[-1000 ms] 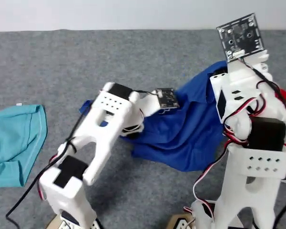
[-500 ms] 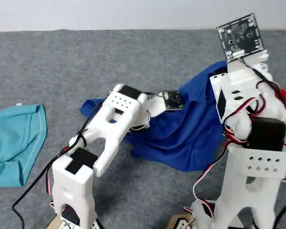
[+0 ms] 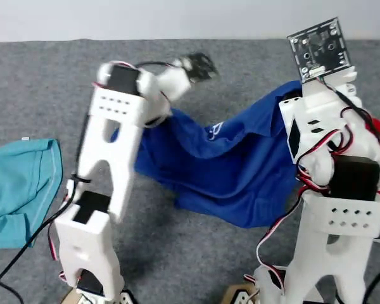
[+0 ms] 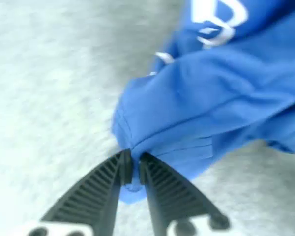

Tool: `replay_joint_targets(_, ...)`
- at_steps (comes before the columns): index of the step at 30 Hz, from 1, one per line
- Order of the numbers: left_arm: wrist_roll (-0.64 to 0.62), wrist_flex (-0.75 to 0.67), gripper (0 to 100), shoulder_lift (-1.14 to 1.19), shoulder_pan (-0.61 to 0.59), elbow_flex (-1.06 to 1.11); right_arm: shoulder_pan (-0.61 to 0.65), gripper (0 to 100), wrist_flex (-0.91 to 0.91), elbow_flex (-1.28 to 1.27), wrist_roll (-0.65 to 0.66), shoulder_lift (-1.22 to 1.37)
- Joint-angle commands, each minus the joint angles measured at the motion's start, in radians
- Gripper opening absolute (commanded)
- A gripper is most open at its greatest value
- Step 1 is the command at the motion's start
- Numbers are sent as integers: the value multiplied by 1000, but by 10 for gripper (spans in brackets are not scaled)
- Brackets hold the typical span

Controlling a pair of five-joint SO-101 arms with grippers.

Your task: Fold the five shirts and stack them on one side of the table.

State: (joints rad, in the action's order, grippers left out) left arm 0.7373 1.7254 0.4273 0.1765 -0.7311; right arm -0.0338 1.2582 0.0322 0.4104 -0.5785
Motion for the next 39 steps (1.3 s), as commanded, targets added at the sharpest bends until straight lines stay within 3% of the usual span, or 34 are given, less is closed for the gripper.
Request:
replay_joint_targets(1,-54,29,5,-23,-89,-137,-13,10,-21,12,8,-28)
replay_joint_targets(11,-408,11,5,-244,-192,-395,-33,10,-27,216,3,-45)
replay_joint_targets(18,-440,-120,5,-305,-331,-547,-177,10,-73,348,3,-38)
replay_joint_targets(21,-440,-100,5,-307,-385,-545,-213,10,-94,388,3,-38)
replay_joint_targets(25,-347,34,5,-305,-399,-542,-209,10,-96,439,6,-38)
replay_joint_targets(31,-221,31,5,-341,-397,-390,-209,10,-139,445,6,-48)
replay_joint_targets(39,-35,31,5,-623,-302,70,-156,10,-153,445,9,-76)
